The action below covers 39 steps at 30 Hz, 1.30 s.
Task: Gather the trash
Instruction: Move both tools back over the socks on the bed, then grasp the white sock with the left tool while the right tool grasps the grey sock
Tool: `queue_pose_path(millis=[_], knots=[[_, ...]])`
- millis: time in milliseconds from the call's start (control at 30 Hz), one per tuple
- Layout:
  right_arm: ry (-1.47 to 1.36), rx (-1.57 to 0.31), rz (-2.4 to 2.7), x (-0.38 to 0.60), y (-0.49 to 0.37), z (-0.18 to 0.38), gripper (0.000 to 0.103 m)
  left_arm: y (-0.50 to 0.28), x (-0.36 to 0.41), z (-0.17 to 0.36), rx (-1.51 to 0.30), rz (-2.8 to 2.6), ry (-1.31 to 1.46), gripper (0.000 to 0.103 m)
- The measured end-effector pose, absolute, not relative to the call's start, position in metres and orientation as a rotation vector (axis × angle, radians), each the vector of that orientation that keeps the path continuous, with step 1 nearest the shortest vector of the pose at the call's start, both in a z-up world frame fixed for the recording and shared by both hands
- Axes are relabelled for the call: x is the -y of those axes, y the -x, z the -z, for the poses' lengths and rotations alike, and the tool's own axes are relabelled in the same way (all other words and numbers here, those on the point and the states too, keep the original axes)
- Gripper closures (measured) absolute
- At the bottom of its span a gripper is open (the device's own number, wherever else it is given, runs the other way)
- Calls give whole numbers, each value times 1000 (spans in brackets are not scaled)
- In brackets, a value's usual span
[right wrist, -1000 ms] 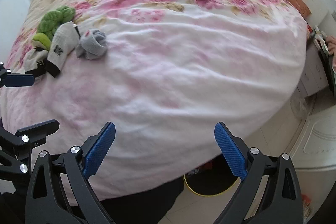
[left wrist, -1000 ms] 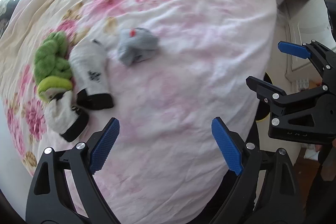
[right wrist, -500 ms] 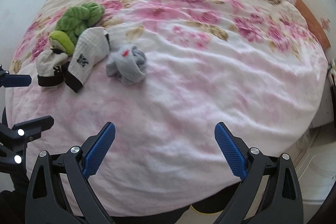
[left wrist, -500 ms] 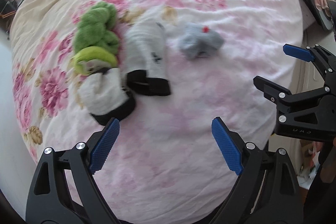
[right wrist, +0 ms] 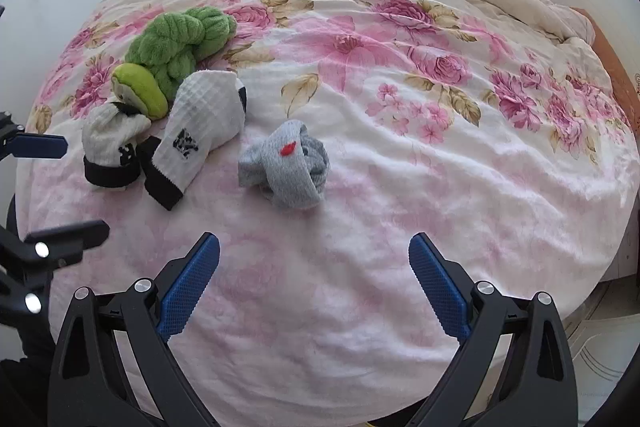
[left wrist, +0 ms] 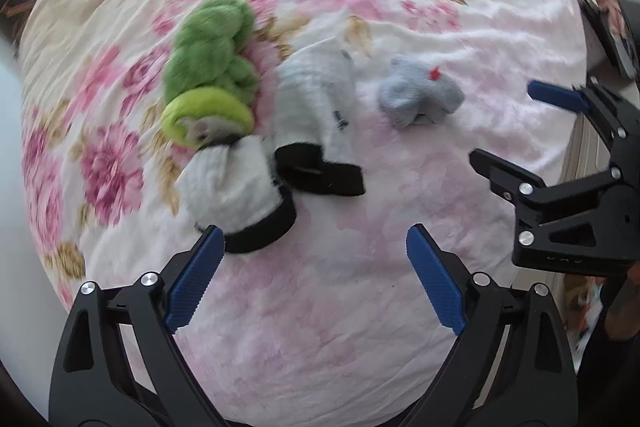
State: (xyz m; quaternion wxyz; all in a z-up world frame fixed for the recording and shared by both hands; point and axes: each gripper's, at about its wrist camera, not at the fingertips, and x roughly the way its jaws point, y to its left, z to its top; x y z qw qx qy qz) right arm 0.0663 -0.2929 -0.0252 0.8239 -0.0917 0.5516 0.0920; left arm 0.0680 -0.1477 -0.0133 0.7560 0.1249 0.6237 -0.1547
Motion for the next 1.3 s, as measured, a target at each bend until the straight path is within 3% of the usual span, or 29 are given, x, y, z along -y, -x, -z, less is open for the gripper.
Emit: queue_pose_path(millis=[433, 867, 900, 933, 1033, 1133, 1300], knots=[[186, -1209, -159, 308, -78, 37, 12, -115, 178, 34, -1336, 417, -417, 7], [209, -1239, -185, 296, -102, 55, 12, -134, 194, 100, -1393, 543, -608, 6], [211, -1241, -195, 295, -105, 57, 12, -133, 194, 101, -1378, 540, -604, 12], [214, -1243, -203, 294, -107, 58, 12, -131, 193, 99, -1365, 556, -588, 30], [226, -1260, -208, 293, -117, 67, 12, -134, 189, 97, -1387, 588, -540, 47], [198, -1263, -241, 292, -126, 72, 12, -144, 178, 95, -1414, 580, -475, 56], [211, -1270, -273, 282, -138, 84, 12, -149, 174, 97, -1418, 583, -470, 56]])
